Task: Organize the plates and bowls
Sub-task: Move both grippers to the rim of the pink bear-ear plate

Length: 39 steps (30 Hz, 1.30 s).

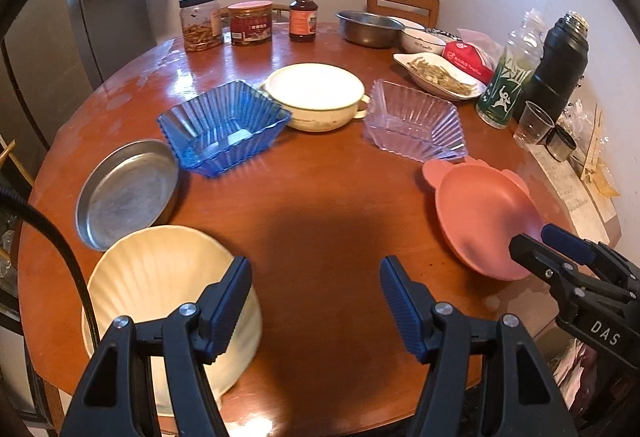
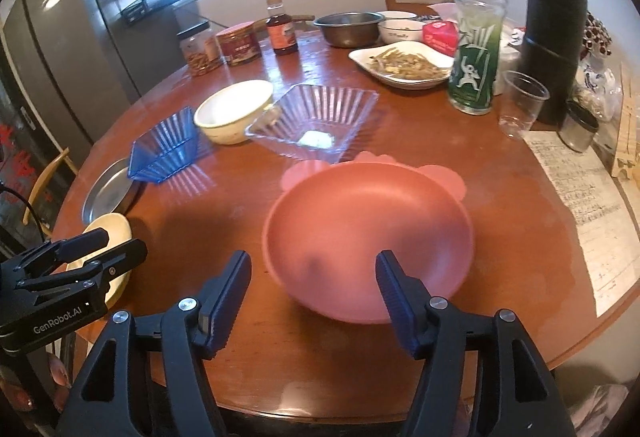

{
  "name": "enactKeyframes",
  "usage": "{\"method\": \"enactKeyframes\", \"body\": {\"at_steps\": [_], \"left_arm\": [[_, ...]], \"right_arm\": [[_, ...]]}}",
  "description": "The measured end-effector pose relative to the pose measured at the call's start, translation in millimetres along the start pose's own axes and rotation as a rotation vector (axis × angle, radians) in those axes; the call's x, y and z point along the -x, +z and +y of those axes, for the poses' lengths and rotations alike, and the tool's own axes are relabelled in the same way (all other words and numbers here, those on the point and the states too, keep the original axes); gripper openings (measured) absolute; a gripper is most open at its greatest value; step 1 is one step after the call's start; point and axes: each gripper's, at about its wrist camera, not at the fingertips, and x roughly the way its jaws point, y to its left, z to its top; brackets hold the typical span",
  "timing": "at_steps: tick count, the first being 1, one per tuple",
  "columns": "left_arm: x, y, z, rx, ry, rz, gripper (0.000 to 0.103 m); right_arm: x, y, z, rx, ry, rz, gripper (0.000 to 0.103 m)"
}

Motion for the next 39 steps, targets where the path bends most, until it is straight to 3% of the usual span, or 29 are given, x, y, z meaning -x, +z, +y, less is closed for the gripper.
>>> {"method": "enactKeyframes", "body": {"at_steps": [24, 39], "left_arm": [[-50, 35, -70, -0.057, -0.043, 0.056, 0.066], [-76, 45, -89, -0.085, -0.079, 0.097, 0.066]], "right_arm": [[-13, 13, -86, -0.089, -0.067, 0.028, 0.068], [-36, 17, -102, -0.087, -0.053, 0.075, 0.068]]}}
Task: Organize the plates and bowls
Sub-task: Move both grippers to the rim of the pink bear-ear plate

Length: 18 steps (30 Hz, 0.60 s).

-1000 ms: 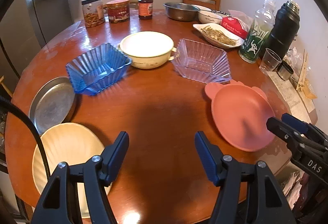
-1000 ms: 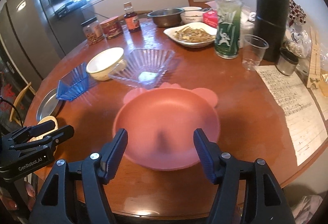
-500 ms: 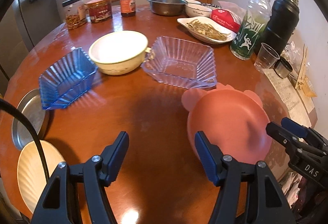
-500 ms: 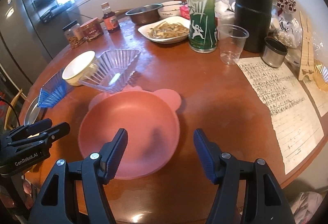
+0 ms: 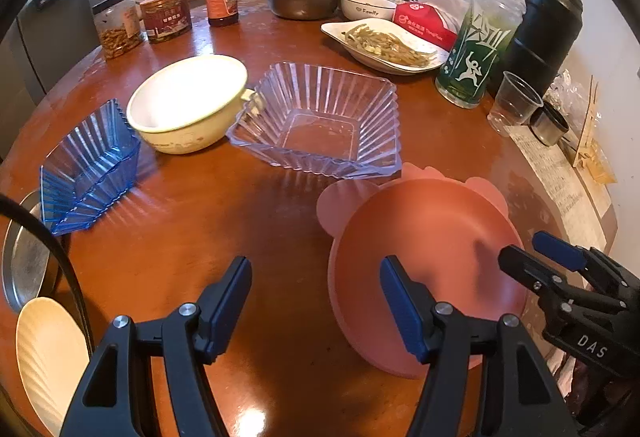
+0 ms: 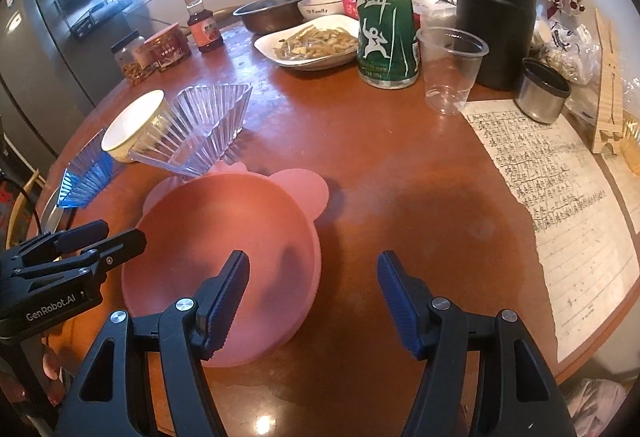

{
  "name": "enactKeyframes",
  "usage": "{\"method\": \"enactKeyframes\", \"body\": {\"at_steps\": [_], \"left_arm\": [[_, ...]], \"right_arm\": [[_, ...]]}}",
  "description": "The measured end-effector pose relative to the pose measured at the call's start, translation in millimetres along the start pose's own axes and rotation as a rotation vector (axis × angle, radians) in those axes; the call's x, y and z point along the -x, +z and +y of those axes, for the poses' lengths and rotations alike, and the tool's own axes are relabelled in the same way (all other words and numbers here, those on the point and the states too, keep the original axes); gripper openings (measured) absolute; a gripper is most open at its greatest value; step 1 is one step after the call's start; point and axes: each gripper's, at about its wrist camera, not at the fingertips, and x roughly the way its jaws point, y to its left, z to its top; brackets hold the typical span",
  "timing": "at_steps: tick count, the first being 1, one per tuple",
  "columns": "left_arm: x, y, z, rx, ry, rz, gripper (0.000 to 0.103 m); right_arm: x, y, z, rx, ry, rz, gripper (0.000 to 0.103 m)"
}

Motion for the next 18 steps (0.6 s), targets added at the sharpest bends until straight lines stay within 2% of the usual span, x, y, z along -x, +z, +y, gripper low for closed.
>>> {"method": "enactKeyframes", "body": {"at_steps": [5, 10, 18], "left_arm": [[-6, 3, 1, 0.006, -0.010, 0.008, 0.066], [-12, 3, 0, 0.008, -0.020, 0.019, 0.066], [-19, 4, 0, 0.007, -0.046, 0.031, 0.066]], "right_arm": [[-7, 1, 2, 0.011, 0.004, 0.012, 0.067], [-13, 4, 3, 0.023, 0.004, 0.025, 0.054], [-21, 4, 4, 0.034, 0.004, 0.044, 0.041]]}}
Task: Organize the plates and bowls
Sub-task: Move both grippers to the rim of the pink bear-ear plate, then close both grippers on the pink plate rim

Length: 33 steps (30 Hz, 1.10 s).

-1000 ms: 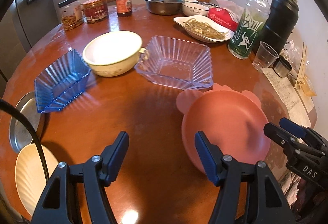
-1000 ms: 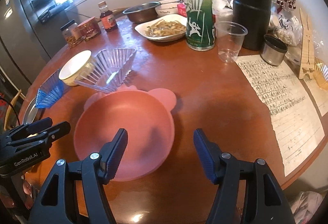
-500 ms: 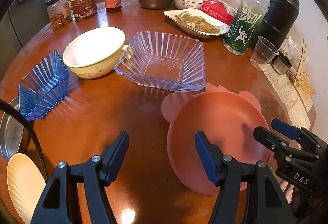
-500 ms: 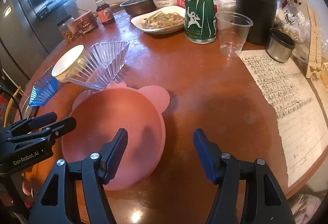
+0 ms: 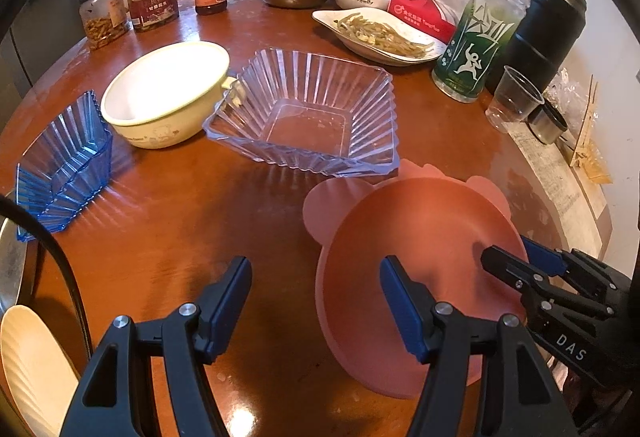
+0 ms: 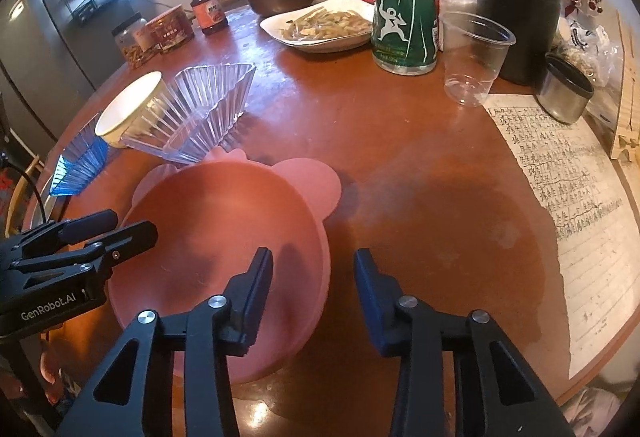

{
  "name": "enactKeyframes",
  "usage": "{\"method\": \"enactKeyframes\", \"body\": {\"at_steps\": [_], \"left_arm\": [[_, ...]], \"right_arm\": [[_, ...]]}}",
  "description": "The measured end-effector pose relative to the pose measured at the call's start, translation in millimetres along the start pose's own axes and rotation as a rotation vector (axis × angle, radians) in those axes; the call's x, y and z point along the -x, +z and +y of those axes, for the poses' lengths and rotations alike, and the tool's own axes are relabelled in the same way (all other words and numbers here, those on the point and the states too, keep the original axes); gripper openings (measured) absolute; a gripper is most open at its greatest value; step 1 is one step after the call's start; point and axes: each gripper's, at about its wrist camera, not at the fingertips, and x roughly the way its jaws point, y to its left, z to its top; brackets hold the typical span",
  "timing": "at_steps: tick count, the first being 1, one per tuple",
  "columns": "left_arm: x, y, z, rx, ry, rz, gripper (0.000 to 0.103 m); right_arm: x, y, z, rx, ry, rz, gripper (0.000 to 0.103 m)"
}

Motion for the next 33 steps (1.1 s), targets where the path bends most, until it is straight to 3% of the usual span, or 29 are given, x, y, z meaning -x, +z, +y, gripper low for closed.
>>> {"method": "enactKeyframes", "body": {"at_steps": [11, 19, 23, 33], "left_arm": [[-5.7, 0.1, -2.1, 0.003, -0.034, 0.018, 0.062], [-8.2, 0.1, -2.5, 0.001, -0.047, 0.027, 0.050], [-8.5, 0.3, -6.3, -0.015, -0.069, 0.033, 0.030], [-2.1, -2.2, -5.0, -0.019, -0.060, 0.015, 0.022]], "right_arm": [[-5.2, 1.3, 1.0, 0.010, 0.011, 0.004, 0.026], [-5.5, 1.4, 1.1, 0.012, 0.012, 0.003, 0.020], [-5.3, 1.2, 0.5, 0.011, 0.012, 0.001, 0.016], [1.4, 0.7, 1.2, 0.012, 0.001, -0.021, 0.015]]}}
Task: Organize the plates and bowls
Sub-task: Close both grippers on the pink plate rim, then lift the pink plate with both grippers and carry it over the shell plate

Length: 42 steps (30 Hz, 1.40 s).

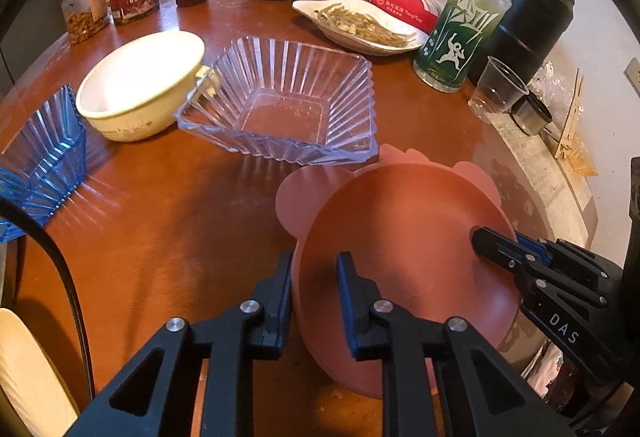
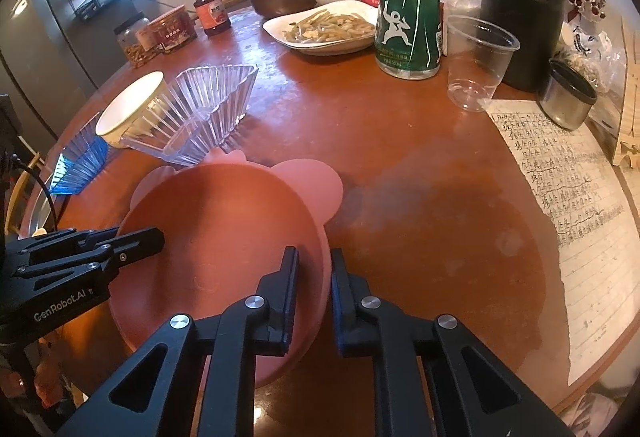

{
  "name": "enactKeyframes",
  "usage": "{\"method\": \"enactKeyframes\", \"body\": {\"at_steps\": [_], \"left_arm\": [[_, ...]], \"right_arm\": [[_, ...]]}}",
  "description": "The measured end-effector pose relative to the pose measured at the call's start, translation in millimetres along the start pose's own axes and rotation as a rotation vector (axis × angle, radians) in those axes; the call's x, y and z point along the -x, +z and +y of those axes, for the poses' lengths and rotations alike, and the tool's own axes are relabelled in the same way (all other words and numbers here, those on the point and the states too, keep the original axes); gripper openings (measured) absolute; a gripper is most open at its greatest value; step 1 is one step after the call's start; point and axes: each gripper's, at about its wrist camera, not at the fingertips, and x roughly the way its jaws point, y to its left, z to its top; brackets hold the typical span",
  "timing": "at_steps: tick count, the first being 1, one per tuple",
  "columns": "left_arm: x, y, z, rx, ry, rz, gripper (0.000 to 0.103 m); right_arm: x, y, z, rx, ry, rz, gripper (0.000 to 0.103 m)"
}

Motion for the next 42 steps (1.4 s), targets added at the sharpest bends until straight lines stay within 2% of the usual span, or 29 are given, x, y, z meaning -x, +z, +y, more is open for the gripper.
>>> {"method": "enactKeyframes", "body": {"at_steps": [20, 42], "left_arm": [[34, -10, 4, -0.007, 0.043, -0.058, 0.022], [58, -51, 25, 0.025, 0.078, -0.085, 0.022]], "right_arm": [[26, -2, 20, 0.041, 0.015, -0.043, 0.014], [36, -26, 51, 0.109, 0.036, -0.067, 0.013]]}}
